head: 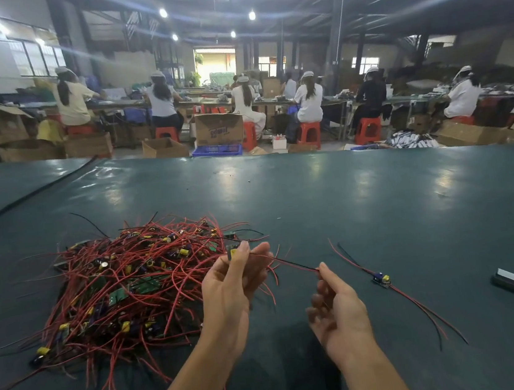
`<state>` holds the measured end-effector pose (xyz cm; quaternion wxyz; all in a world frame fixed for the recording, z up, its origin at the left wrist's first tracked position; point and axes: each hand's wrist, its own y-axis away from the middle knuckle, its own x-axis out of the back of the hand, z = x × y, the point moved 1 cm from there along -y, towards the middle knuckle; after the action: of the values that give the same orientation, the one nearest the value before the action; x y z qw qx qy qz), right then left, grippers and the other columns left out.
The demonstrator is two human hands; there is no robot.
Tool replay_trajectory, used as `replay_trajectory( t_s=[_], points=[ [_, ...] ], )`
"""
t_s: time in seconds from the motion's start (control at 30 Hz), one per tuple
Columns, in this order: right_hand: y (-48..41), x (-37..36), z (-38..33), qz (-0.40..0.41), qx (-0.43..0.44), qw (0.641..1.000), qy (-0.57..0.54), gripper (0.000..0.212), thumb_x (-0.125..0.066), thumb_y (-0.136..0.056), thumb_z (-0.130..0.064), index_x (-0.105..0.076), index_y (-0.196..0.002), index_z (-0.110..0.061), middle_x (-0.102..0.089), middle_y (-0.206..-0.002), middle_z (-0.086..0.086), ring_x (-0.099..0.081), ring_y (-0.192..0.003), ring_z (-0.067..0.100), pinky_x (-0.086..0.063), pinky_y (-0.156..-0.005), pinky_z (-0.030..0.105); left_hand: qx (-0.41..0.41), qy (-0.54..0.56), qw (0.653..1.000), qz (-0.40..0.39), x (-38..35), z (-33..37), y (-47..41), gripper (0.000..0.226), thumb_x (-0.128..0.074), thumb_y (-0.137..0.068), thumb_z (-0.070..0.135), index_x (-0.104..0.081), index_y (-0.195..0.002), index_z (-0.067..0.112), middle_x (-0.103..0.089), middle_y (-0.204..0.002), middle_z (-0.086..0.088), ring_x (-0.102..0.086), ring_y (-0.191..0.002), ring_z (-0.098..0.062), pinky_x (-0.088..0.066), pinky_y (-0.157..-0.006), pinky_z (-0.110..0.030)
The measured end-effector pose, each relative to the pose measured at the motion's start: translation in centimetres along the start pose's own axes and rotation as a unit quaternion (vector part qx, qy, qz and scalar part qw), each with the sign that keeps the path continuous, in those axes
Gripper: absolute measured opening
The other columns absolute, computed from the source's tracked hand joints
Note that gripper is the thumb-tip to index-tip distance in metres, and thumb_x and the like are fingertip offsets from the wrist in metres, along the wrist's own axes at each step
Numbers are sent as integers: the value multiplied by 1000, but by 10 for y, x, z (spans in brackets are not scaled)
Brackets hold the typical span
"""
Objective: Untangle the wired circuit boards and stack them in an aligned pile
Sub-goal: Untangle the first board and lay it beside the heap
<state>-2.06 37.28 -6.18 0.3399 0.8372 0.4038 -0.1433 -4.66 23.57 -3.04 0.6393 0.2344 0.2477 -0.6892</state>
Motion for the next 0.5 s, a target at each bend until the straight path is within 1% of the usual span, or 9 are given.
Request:
replay_trajectory(
  t_s=[0.07,0.13,0.17,0.2,0.27,0.33,0.4,0.43,0.5],
  points=[
    [1,0,0,-42,-7,999,16,13,-78,-79,-26,-71,-79,-15,-60,-56,-6,-50,-45,8,-38,-41,21,-15,8,1000,9,-9,7,-2,34,-67,-79,30,-65,-99,3,-76,-95,-13,-73,-81,-16,-55,-65,-20],
    [1,0,1,-73,6,995,71,17,-76,-80,-31,-74,-82,-15,-65,-61,-5,-53,-47,8,-39,-41,21,-29,11,999,23,-15,15,-6,14,-67,-84,25,-64,-86,11,-75,-86,-9,-72,-76,-16,-54,-67,-22],
    [1,1,1,-82,15,991,104,20,-75,-81,-35,-74,-86,-15,-70,-67,-4,-56,-50,8,-41,-42,21,-41,4,999,27,-17,19,-8,11,-67,-87,21,-63,-80,14,-75,-82,-8,-71,-74,-17,-53,-67,-23],
    [1,1,1,-87,25,987,135,25,-72,-83,-39,-73,-92,-16,-74,-74,-3,-59,-56,9,-42,-44,21,-52,-9,998,29,-18,23,-10,12,-66,-89,18,-63,-77,16,-73,-79,-7,-70,-72,-17,-53,-67,-23],
    [1,1,0,-93,46,980,172,32,-66,-87,-48,-70,-101,-19,-77,-85,1,-64,-71,14,-46,-50,24,-58,-52,997,27,-19,31,-15,10,-68,-88,16,-64,-79,14,-70,-73,-7,-67,-65,-16,-53,-65,-24],
    [2,0,-1,-108,58,979,164,34,-62,-90,-49,-71,-102,-18,-77,-90,2,-64,-76,16,-48,-55,27,-27,-120,992,4,-18,36,-19,10,-72,-85,16,-66,-79,10,-68,-67,-6,-64,-56,-14,-53,-60,-22],
    [5,-4,-1,-132,78,976,152,35,-65,-86,-47,-77,-97,-16,-76,-87,0,-61,-73,14,-46,-56,26,23,-221,974,-38,-16,34,-21,15,-75,-82,19,-68,-73,9,-67,-63,-6,-61,-51,-13,-50,-53,-18],
    [7,-6,0,-145,94,973,151,36,-68,-80,-49,-80,-92,-17,-74,-80,-3,-58,-67,11,-45,-54,24,44,-282,956,-70,-14,31,-22,18,-76,-82,19,-68,-69,9,-66,-61,-6,-59,-49,-13,-48,-50,-17],
    [10,-9,2,-166,129,966,152,38,-72,-66,-52,-81,-82,-18,-60,-63,-6,-47,-53,6,-42,-49,22,79,-389,906,-145,-11,23,-21,26,-76,-82,18,-67,-61,9,-64,-55,-4,-57,-46,-11,-42,-45,-16]
  ],
)
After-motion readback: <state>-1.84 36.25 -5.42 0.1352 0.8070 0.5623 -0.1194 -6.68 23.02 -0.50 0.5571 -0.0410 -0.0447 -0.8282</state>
